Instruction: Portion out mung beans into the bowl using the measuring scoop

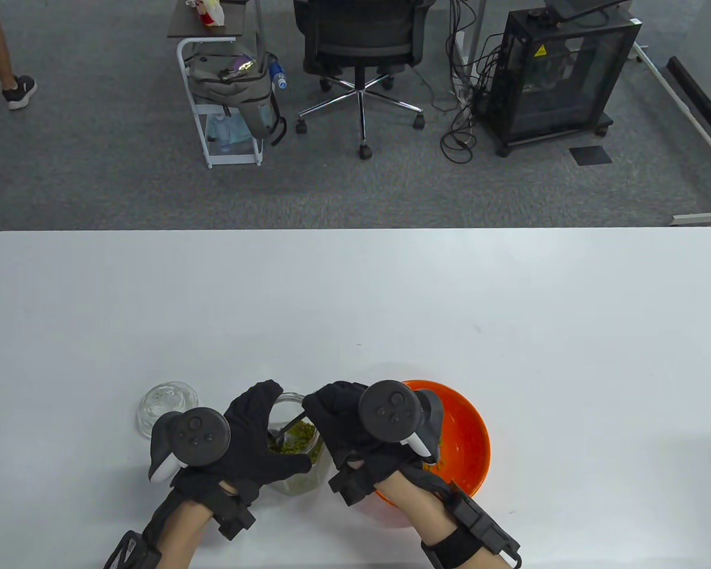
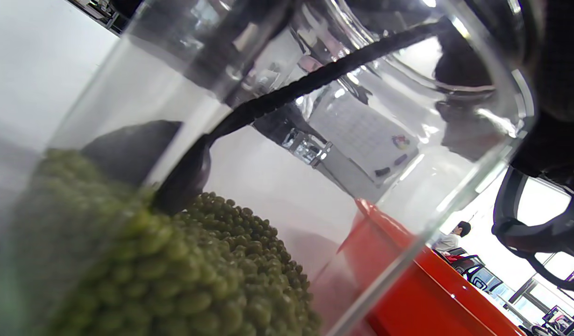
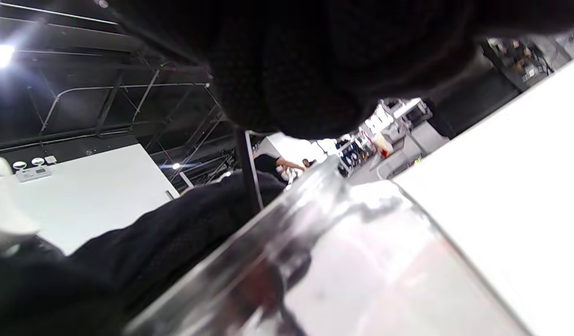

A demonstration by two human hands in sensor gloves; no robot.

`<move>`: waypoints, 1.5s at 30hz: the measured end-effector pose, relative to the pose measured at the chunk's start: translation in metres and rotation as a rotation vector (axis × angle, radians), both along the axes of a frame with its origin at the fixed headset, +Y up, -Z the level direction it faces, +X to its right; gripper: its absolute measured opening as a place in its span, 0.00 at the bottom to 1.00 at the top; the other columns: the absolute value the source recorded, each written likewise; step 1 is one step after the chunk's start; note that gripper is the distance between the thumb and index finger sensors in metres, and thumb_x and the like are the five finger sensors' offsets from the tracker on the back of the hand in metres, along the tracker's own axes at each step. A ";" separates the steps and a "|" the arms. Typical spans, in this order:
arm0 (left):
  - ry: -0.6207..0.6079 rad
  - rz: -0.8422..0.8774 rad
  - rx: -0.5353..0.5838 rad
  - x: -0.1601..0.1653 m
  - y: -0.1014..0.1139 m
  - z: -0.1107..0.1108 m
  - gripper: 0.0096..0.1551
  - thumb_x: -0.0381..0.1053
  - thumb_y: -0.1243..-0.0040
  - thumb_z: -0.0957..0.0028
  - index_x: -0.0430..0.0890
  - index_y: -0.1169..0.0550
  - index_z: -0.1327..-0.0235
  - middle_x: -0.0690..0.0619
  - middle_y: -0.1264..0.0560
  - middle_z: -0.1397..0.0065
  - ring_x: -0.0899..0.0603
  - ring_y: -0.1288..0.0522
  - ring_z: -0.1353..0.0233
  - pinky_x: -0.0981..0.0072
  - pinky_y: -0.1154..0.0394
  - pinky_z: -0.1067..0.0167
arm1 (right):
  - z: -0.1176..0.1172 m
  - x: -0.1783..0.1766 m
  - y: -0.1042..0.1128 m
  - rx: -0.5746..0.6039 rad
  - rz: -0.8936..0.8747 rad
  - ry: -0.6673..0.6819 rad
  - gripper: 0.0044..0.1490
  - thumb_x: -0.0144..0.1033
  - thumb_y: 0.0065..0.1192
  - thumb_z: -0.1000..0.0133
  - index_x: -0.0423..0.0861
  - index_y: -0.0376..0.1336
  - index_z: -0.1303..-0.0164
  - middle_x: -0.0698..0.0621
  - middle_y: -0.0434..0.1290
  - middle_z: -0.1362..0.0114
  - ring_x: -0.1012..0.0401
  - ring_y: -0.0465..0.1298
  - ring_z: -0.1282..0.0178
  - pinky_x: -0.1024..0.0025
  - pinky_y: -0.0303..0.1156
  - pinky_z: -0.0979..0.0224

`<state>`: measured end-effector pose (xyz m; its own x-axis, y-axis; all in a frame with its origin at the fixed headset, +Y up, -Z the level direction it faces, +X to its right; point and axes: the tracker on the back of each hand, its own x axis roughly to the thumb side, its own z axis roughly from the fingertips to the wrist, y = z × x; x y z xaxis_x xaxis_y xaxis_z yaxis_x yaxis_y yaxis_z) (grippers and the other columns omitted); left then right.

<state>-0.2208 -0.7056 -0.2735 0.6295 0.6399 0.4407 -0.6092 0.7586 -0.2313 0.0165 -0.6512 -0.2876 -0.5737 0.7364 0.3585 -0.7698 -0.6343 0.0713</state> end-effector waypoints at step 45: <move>0.000 0.001 -0.001 0.000 0.000 0.000 0.80 0.86 0.29 0.59 0.33 0.51 0.21 0.29 0.49 0.18 0.20 0.42 0.21 0.26 0.40 0.28 | -0.011 0.082 -0.024 -0.412 -0.392 -0.203 0.27 0.47 0.62 0.45 0.36 0.78 0.60 0.42 0.85 0.61 0.54 0.82 0.70 0.60 0.79 0.63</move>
<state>-0.2208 -0.7053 -0.2734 0.6292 0.6407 0.4400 -0.6098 0.7579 -0.2317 0.0989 -0.6753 -0.2988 -0.2581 0.9620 -0.0895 -0.9647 -0.2516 0.0777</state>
